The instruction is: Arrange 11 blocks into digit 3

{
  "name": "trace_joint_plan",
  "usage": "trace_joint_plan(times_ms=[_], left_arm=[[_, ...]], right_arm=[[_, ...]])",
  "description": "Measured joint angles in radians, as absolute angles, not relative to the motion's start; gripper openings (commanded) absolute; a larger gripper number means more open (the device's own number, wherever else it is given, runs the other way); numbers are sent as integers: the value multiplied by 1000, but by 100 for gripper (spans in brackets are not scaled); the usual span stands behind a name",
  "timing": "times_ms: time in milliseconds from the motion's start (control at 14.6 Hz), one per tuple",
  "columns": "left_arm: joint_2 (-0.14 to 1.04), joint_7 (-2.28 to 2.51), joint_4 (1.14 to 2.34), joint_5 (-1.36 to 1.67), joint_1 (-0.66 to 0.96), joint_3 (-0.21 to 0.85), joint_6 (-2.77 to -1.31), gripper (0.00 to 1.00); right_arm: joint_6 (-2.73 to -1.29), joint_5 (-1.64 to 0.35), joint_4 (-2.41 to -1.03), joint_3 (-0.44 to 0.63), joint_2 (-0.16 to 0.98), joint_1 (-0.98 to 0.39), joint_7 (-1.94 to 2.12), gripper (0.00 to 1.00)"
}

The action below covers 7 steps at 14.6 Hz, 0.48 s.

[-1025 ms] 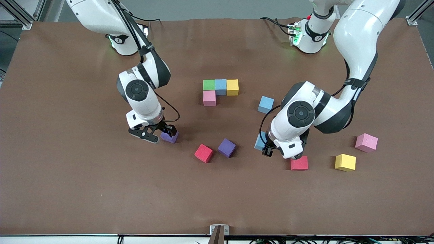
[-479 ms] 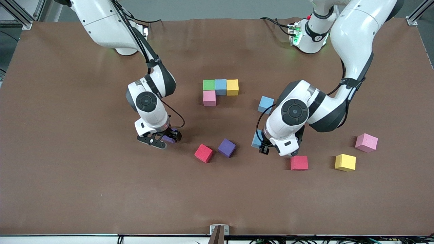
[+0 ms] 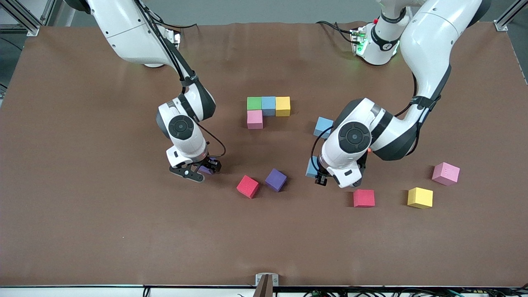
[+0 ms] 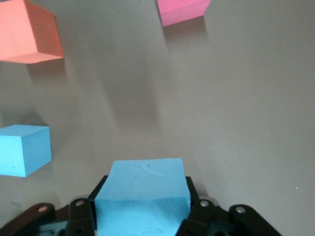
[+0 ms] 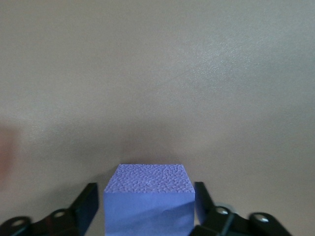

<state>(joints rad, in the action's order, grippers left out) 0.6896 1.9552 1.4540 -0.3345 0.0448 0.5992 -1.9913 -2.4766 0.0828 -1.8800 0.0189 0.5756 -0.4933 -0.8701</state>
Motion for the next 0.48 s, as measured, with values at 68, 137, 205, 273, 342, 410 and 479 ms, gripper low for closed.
trace_joint_plan(times_ms=[68,137,205,273,342,410,479], left_arm=[[690,1969,1456,-335,45,599,-1991,11],[690,1984,1456,-335,46,599,-1991,11],[690,2004,1456,-335,46,600,-1992,11],[690,2027,1456,-335,46,600,-1992,11],[690,2055,1456,-335,46,600,-1992,11],[690,2086,1456,-335,46,600,-1993,11],[690,2115,1456,-335,46,600,-1994,11]], right_arm=[[-2477,83,-1880,18,577,-493,-870,21],[-2476,83,-1880,17,576,-493,-870,10],[-2476,83,-1880,14,576,-494,-868,7],[-2476,83,-1880,5,576,-494,-860,4],[-2476,83,-1879,-10,576,-494,-846,3],[-2476,83,-1878,-30,576,-495,-825,2],[-2476,83,-1877,-52,576,-496,-798,2]])
